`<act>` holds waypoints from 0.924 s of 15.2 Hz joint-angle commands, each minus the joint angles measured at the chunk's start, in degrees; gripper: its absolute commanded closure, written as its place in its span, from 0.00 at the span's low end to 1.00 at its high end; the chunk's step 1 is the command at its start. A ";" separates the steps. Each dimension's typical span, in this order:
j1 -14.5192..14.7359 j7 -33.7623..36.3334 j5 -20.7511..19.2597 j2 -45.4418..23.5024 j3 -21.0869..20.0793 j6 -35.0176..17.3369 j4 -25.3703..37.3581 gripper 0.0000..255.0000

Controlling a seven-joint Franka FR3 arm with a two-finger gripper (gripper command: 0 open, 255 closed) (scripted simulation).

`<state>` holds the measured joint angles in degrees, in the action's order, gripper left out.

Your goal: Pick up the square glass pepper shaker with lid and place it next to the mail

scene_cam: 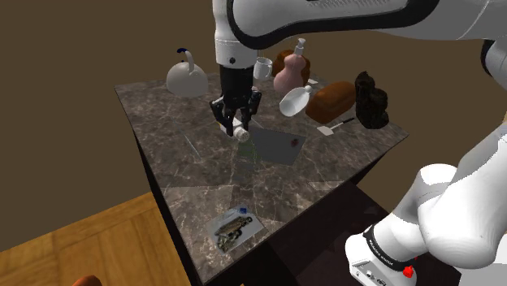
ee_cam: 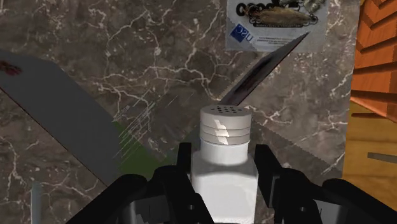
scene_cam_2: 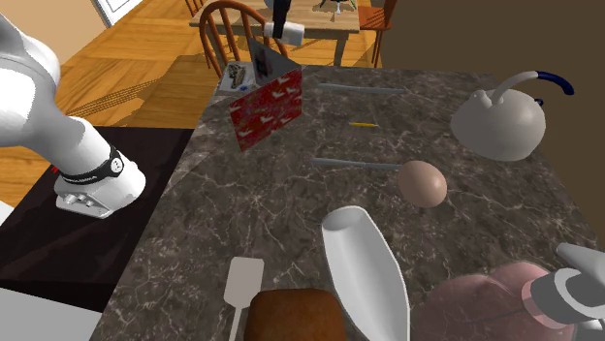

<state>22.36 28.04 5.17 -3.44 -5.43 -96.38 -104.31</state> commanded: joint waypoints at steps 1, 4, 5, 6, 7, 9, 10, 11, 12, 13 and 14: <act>1.41 2.74 0.42 -0.43 -1.28 0.53 1.22 1.00; 3.50 6.65 0.97 -0.90 -3.14 0.90 2.47 1.00; 4.21 7.96 1.12 -1.17 -3.75 1.03 3.02 1.00; 5.28 9.97 1.32 -1.69 -4.67 1.26 3.99 1.00; 5.30 9.89 1.31 -1.75 -4.66 0.51 3.30 1.00; 5.31 9.75 1.31 -1.91 -4.67 -0.98 1.96 1.00; 5.32 9.68 1.31 -2.01 -4.68 -1.72 1.32 1.00; 5.33 9.62 1.30 -2.13 -4.68 -2.46 0.69 1.00; 5.34 9.55 1.29 -2.25 -4.68 -3.20 0.07 1.00; 5.35 9.49 1.29 -2.38 -4.69 -3.94 -0.54 1.00; 5.36 9.42 1.28 -2.53 -4.69 -4.67 -1.13 1.00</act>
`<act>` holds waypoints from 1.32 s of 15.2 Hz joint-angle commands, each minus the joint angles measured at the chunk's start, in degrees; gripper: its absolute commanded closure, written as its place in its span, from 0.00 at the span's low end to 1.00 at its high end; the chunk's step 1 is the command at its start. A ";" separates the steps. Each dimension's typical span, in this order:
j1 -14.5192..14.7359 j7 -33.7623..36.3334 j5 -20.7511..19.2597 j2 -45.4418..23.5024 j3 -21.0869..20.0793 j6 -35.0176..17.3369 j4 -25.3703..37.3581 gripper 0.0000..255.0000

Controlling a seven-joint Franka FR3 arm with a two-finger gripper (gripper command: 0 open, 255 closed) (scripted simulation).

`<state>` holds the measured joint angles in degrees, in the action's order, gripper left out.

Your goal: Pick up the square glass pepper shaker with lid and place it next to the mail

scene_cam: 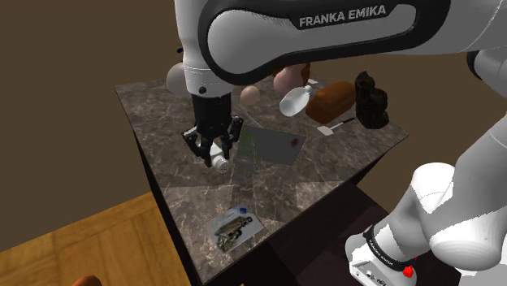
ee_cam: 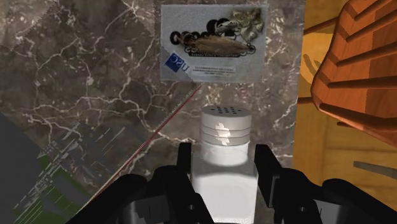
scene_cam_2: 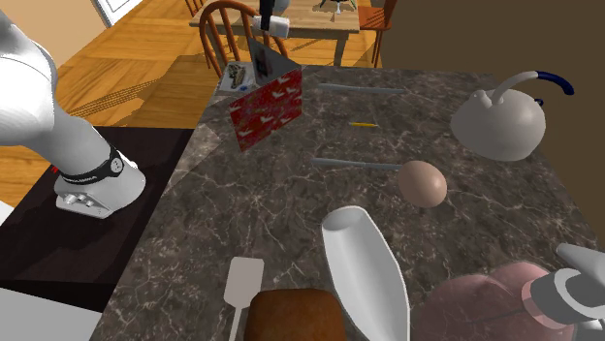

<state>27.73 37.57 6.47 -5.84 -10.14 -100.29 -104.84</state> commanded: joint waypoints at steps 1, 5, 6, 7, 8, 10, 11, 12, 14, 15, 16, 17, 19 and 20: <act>0.00 -0.17 -0.03 -0.30 0.01 -1.49 -1.17 1.00; 0.06 -0.40 -0.07 -1.05 0.00 -4.39 -3.34 1.00; 0.07 -0.45 -0.09 -1.27 -0.01 -5.11 -3.85 1.00; 0.09 -0.50 -0.11 -1.50 -0.01 -5.83 -4.34 1.00; 0.10 -0.56 -0.12 -1.74 -0.01 -6.55 -4.83 1.00; 0.13 -0.66 -0.16 -2.25 -0.01 -7.98 -5.75 1.00; 0.15 -0.70 -0.18 -2.52 -0.01 -8.69 -6.20 1.00; 0.17 -0.75 -0.20 -2.81 -0.01 -9.40 -6.63 1.00; 0.20 -0.84 -0.25 -3.41 -0.01 -10.82 -7.45 1.00; 0.22 -0.89 -0.28 -3.72 -0.01 -11.52 -7.84 1.00; 0.24 -0.93 -0.31 -4.05 -0.01 -12.22 -8.22 1.00; 0.26 -0.97 -0.34 -4.39 -0.01 -12.92 -8.59 1.00; 0.30 -1.05 -0.40 -5.09 0.00 -14.32 -9.29 1.00; 0.32 -1.08 -0.43 -5.46 0.00 -15.01 -9.62 1.00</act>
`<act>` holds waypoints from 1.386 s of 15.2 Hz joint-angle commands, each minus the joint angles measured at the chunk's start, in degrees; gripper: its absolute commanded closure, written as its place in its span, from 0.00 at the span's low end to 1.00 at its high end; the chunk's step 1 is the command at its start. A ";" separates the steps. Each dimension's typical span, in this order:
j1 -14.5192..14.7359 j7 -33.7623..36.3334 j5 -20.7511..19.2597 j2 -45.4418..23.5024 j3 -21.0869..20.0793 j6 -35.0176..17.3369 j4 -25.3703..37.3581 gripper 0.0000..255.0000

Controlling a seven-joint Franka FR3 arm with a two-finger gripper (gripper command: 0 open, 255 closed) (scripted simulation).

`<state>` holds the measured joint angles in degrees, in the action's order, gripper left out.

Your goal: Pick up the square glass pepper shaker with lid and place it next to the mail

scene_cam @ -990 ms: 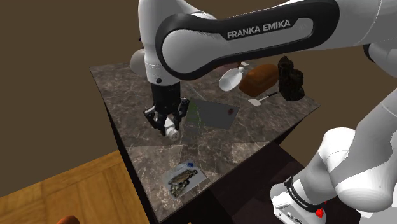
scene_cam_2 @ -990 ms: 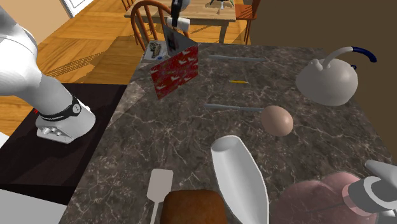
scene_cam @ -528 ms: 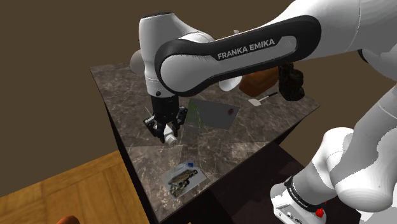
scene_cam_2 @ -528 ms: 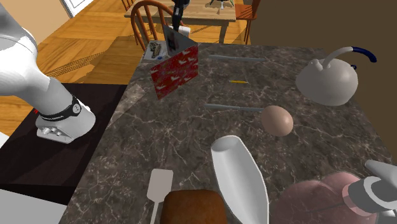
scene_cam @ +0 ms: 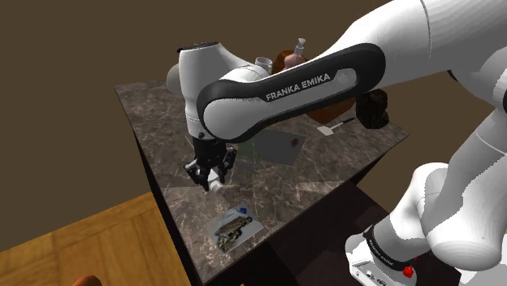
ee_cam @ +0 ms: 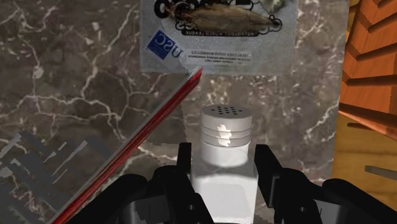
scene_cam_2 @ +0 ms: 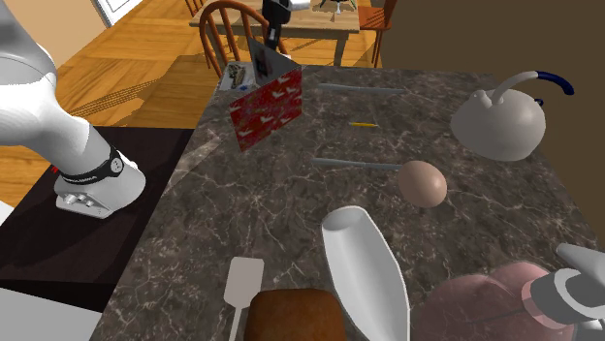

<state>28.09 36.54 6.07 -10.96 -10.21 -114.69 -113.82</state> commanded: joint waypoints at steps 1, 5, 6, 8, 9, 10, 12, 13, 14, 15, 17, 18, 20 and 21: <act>-0.02 -0.09 -0.07 -0.72 0.07 -1.31 -0.96 1.00; -0.02 -0.10 -0.08 -0.86 0.06 -1.56 -1.07 1.00; -0.03 -0.10 -0.09 -0.87 0.06 -1.57 -1.07 1.00; -0.03 -0.10 -0.09 -0.87 0.06 -1.57 -1.07 1.00; -0.03 -0.10 -0.09 -0.87 0.05 -1.57 -1.07 1.00; -0.04 -0.12 -0.08 -0.82 0.06 -1.56 -1.11 0.00; -0.04 -0.10 -0.08 -0.81 0.05 -1.51 -1.08 0.00; -0.04 -0.10 -0.08 -0.82 0.05 -1.52 -1.08 0.00; -0.04 -0.10 -0.09 -0.83 0.05 -1.53 -1.08 0.00; -0.03 -0.10 -0.09 -0.87 0.05 -1.57 -1.07 0.00; -0.28 -0.11 -0.12 0.13 0.18 2.15 1.64 0.00; -0.40 -0.10 -0.14 0.52 0.24 4.02 3.11 0.00; -0.49 -0.09 -0.17 0.77 0.30 5.50 4.33 0.00; -0.49 -0.09 -0.17 0.78 0.30 5.50 4.32 0.00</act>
<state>27.60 36.41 5.89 -10.30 -9.90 -109.56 -109.69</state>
